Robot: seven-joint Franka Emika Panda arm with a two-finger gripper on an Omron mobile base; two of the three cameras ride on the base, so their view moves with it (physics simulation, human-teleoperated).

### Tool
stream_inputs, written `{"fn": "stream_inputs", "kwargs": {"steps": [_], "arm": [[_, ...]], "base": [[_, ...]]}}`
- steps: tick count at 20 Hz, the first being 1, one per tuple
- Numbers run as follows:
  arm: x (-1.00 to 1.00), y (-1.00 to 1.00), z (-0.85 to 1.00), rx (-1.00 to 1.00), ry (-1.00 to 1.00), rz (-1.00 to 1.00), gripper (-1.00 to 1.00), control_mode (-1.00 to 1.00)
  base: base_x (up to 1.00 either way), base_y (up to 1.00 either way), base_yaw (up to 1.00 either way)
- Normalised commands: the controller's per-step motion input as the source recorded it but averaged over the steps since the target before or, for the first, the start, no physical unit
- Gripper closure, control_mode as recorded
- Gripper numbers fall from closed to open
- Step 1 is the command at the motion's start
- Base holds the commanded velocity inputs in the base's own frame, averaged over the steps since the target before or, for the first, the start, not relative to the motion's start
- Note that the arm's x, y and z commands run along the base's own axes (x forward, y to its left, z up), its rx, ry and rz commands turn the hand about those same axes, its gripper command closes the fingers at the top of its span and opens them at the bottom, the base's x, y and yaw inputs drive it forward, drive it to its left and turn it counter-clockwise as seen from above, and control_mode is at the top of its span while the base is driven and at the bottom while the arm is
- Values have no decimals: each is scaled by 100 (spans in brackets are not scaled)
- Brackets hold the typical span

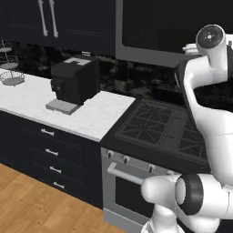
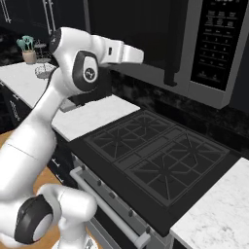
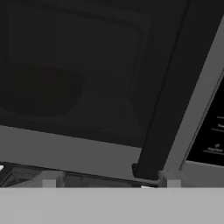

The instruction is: Pick the cucumber from the sink and place it in the bowl. Then pick the bowl and place it in the microwave. Then close the microwave door and press the start button.

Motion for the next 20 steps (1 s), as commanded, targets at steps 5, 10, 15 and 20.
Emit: {"fn": "stream_inputs", "kwargs": {"steps": [5, 10, 15, 20], "arm": [[-96, -1, 0, 1, -15, 0, 100, -100], [-83, -3, 0, 0, -14, 3, 100, -100], [-38, -17, 0, 0, -1, 9, 100, -100], [-49, -38, 0, 0, 0, 10, 100, -100]], "base": [[0, 0, 0], [0, 0, 0], [0, 0, 0], [0, 0, 0]]}}
